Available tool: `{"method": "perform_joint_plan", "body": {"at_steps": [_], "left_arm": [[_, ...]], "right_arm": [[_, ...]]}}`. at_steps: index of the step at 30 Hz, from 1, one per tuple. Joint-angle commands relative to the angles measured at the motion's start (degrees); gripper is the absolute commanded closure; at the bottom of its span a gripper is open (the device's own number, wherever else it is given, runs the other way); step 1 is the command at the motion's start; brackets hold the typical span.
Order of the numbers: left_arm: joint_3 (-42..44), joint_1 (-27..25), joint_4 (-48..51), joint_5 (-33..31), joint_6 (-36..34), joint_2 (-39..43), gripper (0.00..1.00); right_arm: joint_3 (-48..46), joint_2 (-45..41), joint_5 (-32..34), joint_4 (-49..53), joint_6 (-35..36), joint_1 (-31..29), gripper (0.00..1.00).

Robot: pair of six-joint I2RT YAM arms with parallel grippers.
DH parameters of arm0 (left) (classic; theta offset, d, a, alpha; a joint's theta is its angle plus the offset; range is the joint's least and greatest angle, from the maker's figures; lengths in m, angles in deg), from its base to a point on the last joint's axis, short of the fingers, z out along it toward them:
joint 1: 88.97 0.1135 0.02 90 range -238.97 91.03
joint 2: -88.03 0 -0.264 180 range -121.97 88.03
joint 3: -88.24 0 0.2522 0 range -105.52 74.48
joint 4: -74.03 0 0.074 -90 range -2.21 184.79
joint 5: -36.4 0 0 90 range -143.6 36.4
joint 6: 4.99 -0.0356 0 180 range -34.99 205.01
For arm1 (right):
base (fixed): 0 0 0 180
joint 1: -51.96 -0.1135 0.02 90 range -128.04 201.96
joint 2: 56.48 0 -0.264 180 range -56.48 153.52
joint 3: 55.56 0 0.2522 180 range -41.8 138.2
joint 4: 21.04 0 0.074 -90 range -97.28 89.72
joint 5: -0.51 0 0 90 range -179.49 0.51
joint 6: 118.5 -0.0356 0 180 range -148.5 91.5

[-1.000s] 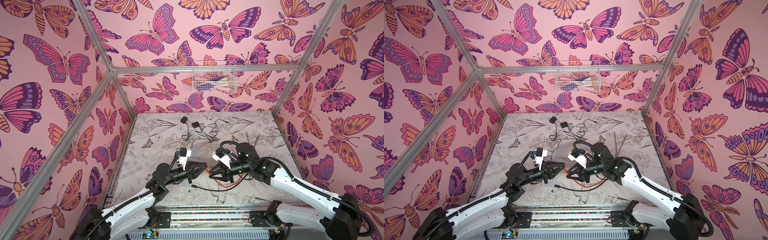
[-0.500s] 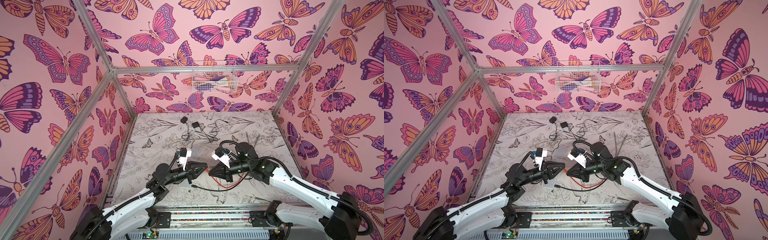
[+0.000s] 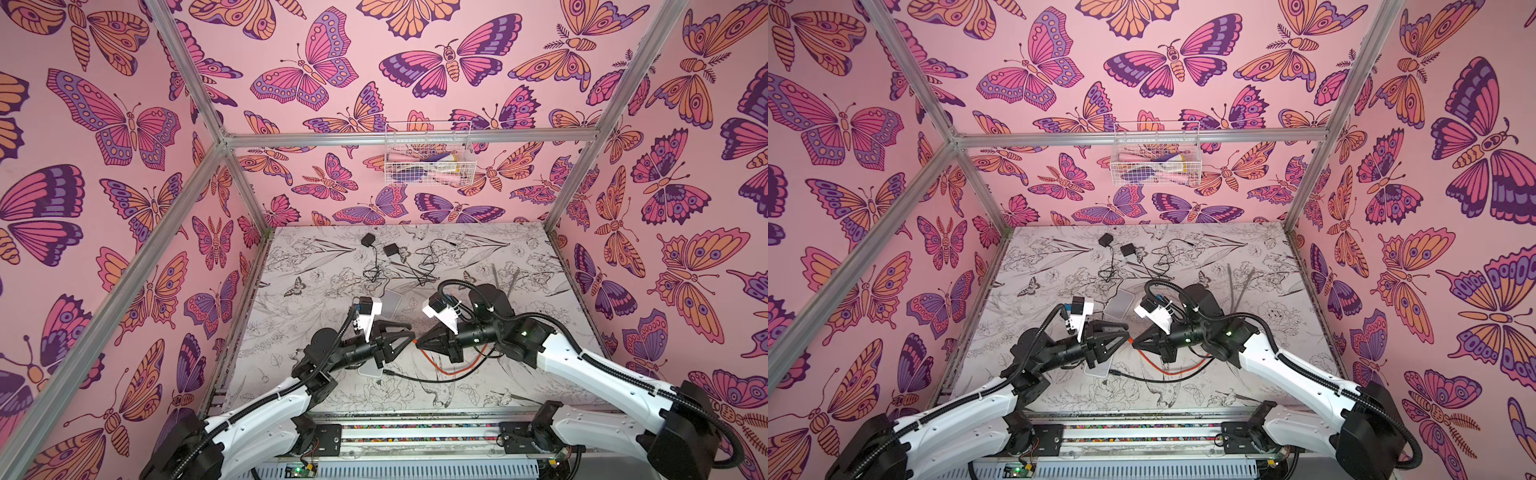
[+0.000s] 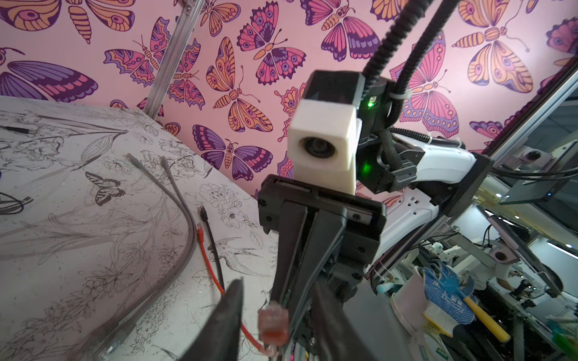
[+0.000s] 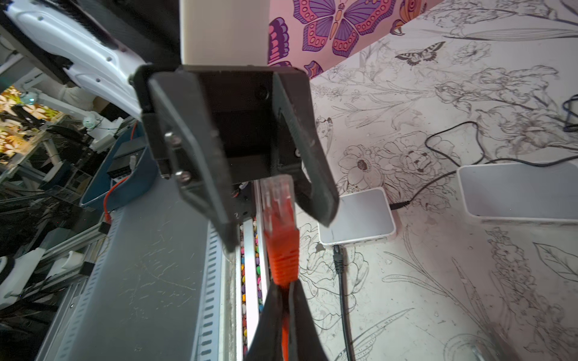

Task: Insert the plug into the switch port
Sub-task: 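Lift the white switch with the left gripper and bring the red plug to it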

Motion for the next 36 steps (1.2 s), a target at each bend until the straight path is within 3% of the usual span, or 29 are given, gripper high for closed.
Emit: {"method": "perform_joint_plan", "body": {"at_steps": [1,5,7,9,11,15,19,25,36], "left_arm": [[-0.1,0.3,10.4,-6.2,-3.0,5.2,0.50],[-4.4,1.7,33.4,-23.0,-4.1,11.4,0.43],[-5.1,4.0,40.9,-27.8,-1.9,12.5,0.42],[-4.6,8.2,45.1,-28.0,1.2,12.2,0.43],[-3.2,13.0,45.6,-23.6,3.8,10.0,0.44],[-0.2,16.6,45.2,-20.6,4.8,4.2,0.48],[1.2,16.8,44.6,-21.2,4.9,0.4,0.50],[3.7,16.9,42.0,-21.0,5.5,-1.8,0.50],[3.6,17.0,36.0,-20.1,5.0,-8.5,0.50]], "right_arm": [[4.1,-0.2,8.5,4.2,2.9,0.3,1.00],[8.0,1.5,23.9,13.9,7.2,-2.0,1.00],[9.0,2.9,32.7,16.6,9.4,-4.8,1.00],[9.9,4.9,39.5,18.5,10.6,-7.3,1.00],[10.7,7.5,45.9,19.9,11.8,-10.3,1.00],[12.4,13.2,54.8,21.6,13.7,-15.3,1.00],[14.9,20.1,59.5,23.6,14.6,-19.2,1.00],[17.6,30.1,60.8,22.8,15.4,-21.8,1.00],[22.2,38.5,58.3,21.7,16.4,-23.4,1.00]]}}
